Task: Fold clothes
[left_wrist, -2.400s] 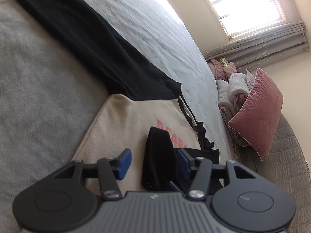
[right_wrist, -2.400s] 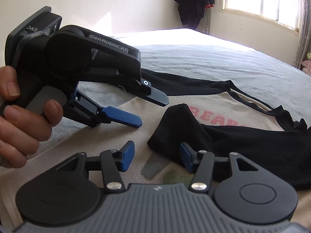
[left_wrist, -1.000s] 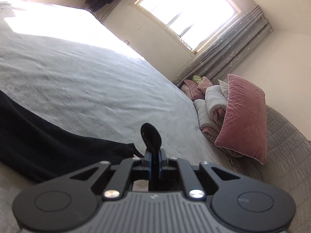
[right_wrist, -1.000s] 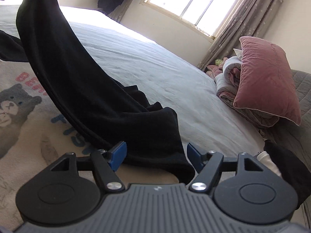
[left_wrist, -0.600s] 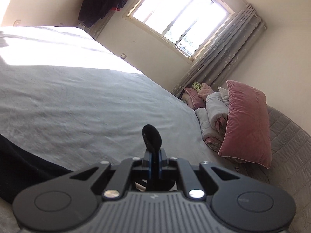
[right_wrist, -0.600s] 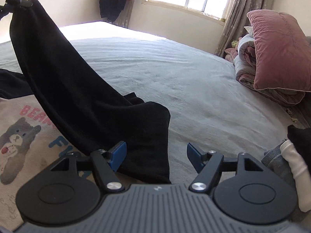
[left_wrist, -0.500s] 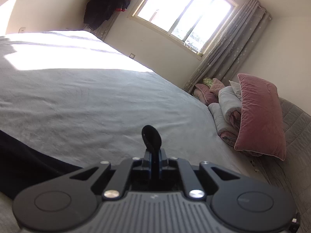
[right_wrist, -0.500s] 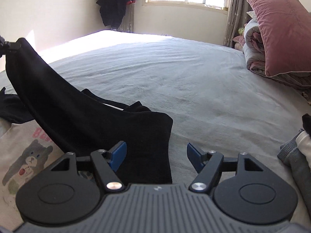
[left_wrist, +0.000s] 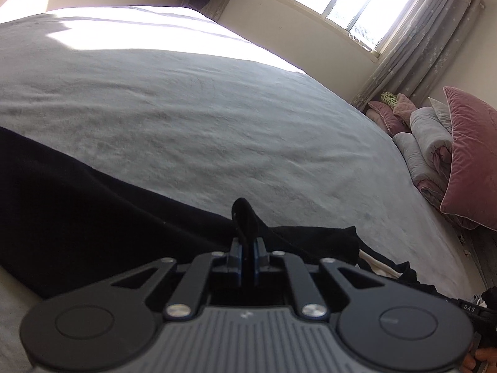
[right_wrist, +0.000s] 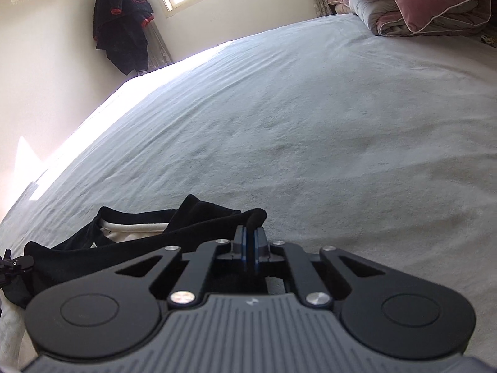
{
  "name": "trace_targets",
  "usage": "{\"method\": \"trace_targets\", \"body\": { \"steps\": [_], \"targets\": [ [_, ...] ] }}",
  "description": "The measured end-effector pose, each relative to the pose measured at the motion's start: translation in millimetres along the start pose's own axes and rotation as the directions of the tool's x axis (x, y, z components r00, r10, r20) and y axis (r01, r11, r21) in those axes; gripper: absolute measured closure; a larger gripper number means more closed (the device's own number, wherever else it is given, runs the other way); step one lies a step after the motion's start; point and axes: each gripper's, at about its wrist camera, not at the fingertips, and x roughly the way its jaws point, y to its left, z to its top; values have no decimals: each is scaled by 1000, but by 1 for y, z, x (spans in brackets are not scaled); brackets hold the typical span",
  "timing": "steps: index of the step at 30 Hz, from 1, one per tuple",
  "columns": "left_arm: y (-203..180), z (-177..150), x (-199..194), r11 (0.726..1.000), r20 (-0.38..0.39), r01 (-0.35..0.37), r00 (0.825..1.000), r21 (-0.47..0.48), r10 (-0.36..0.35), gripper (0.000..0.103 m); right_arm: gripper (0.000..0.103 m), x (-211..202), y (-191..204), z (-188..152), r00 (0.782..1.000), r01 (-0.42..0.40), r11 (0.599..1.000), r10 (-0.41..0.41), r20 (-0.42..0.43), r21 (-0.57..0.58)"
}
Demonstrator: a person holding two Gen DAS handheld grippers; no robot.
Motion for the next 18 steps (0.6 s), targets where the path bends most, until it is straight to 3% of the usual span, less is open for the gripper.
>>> {"method": "trace_targets", "body": {
  "steps": [5,8,11,12,15,18],
  "targets": [
    [-4,1,-1,989,1,149,989,-18,-149,96,99,-11,-35,2,995,64,991,-72,65,117],
    [-11,-4,16,995,-49,99,994,31,-98,94,99,-9,-51,0,996,77,988,-80,24,131],
    [-5,-8,30,998,-91,65,994,-2,-65,93,97,-15,-50,0,997,70,990,-72,13,122],
    [-1,-9,31,997,-94,71,993,-30,-73,90,82,-18,-48,2,997,73,990,-75,11,117],
    [11,-9,21,985,-89,126,987,-118,-137,74,57,-34,-46,4,997,74,993,-75,-3,95],
    [13,-13,11,983,-105,137,983,-121,-150,69,55,-55,-44,-1,999,30,997,-27,-35,77]
  ]
}}
